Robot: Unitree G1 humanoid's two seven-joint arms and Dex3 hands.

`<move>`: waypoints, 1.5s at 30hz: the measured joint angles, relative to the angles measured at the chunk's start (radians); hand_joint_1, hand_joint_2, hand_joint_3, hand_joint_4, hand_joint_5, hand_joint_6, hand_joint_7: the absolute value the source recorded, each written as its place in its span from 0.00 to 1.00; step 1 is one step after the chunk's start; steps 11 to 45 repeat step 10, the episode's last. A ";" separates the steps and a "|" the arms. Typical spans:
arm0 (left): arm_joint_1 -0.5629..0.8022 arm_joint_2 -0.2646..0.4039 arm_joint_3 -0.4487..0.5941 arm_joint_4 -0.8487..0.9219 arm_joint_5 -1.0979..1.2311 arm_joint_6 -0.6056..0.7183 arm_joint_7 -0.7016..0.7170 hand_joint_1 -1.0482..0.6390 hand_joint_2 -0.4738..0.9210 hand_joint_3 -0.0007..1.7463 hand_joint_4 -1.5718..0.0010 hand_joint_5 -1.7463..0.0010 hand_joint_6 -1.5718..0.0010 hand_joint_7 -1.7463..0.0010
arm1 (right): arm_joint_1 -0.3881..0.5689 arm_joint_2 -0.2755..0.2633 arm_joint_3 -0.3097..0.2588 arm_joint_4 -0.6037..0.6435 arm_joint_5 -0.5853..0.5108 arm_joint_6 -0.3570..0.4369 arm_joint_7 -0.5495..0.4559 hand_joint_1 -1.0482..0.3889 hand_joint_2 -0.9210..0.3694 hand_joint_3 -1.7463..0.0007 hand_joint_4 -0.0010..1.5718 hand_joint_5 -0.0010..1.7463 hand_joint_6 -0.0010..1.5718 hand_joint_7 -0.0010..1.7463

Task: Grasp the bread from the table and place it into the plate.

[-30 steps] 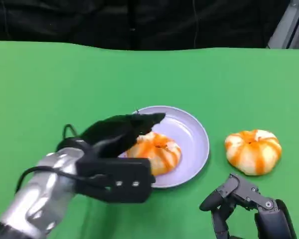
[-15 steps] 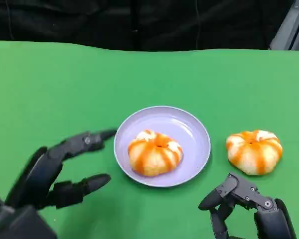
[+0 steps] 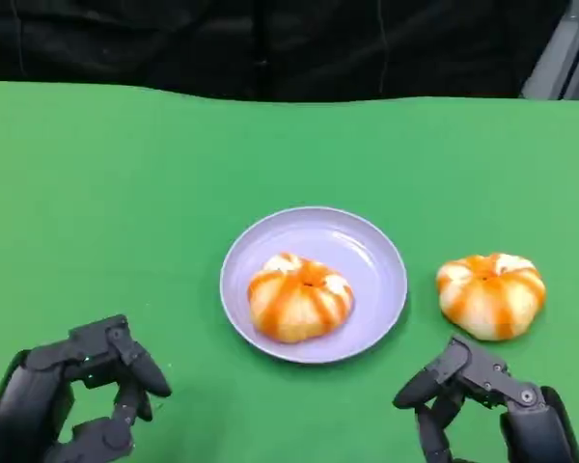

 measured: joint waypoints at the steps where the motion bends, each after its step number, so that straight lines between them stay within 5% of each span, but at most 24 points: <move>1: 0.000 -0.002 0.000 0.001 -0.001 0.001 -0.006 0.68 0.62 0.82 0.42 0.00 0.48 0.10 | 0.004 -0.001 -0.003 -0.003 0.000 0.000 0.000 0.64 0.41 0.28 0.51 0.94 0.44 0.75; 45: -0.001 -0.033 -0.001 0.007 0.028 0.000 -0.012 0.66 0.63 0.77 0.42 0.01 0.48 0.11 | 0.017 -0.005 -0.012 -0.014 0.011 0.000 0.011 0.64 0.40 0.28 0.49 0.94 0.44 0.75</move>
